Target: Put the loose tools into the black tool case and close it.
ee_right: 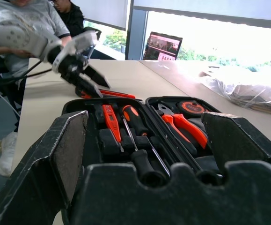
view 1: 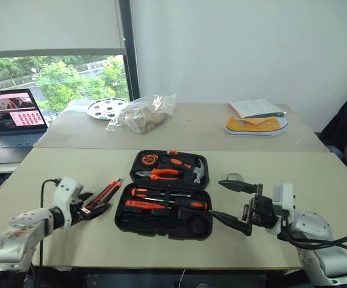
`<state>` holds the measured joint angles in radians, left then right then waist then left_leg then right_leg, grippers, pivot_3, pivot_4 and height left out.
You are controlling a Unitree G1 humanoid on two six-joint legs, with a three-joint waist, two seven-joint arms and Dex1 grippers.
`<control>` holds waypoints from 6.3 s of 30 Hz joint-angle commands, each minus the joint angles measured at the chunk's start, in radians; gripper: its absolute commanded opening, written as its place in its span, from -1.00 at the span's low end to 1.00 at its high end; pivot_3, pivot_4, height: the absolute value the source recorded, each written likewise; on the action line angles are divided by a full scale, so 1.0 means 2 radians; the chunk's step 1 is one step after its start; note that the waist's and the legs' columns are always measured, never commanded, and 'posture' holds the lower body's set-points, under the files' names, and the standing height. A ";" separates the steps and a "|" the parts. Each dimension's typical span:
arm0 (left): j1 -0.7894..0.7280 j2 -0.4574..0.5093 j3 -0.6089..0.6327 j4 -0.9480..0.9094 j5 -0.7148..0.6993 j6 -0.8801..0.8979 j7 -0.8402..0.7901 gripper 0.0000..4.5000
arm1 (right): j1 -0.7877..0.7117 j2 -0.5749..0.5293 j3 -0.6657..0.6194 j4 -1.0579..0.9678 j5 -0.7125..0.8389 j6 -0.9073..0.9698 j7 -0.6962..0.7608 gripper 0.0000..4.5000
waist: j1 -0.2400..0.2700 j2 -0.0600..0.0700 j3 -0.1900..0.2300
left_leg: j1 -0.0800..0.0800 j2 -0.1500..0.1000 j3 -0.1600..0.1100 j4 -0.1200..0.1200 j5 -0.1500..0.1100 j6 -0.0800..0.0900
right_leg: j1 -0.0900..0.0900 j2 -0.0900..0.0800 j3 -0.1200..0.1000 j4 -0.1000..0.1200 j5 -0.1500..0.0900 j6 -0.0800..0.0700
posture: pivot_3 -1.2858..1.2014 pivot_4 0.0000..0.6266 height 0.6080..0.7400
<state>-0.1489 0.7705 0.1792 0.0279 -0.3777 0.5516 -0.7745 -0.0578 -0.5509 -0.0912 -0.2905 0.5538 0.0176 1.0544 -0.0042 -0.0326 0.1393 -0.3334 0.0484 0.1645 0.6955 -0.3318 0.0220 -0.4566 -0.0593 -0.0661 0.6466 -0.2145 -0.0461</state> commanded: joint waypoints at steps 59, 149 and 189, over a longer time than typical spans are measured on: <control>-0.202 -0.037 -0.135 0.055 0.006 -0.266 -0.352 0.67 | 0.034 -0.035 -0.036 -0.005 -0.003 -0.021 0.006 1.00 | 0.005 0.000 0.000 | -0.001 -0.001 -0.001 0.003 0.000 0.001 | 0.000 0.000 0.001 0.000 0.000 0.001 | 0.03 -0.52 1.00; 0.038 -0.012 -0.009 -0.086 -0.081 -0.241 -0.264 1.00 | -0.348 -0.102 0.137 0.324 -0.188 0.053 0.212 -0.99 | -0.007 0.004 0.001 | -0.001 0.000 0.001 0.001 -0.001 0.002 | -0.001 -0.001 0.000 0.000 -0.002 0.002 | 0.03 -0.52 1.00; 0.067 -0.008 0.042 -0.050 -0.065 -0.218 -0.180 1.00 | -0.228 -0.139 0.117 0.034 -0.015 0.279 0.206 0.50 | 0.001 0.003 0.001 | -0.002 0.000 0.000 0.002 -0.002 0.002 | -0.001 -0.001 -0.001 -0.001 -0.002 0.002 | 0.03 -0.52 1.00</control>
<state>-0.0057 0.7566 0.2220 -0.0861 -0.5132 0.1054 -1.1885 -0.5266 -0.8299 0.2222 -0.2528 0.4723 0.5863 1.4625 -0.0015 -0.0270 0.1416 -0.3365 0.0484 0.1638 0.6986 -0.3359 0.0270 -0.4574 -0.0616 -0.0679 0.6447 -0.2182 -0.0422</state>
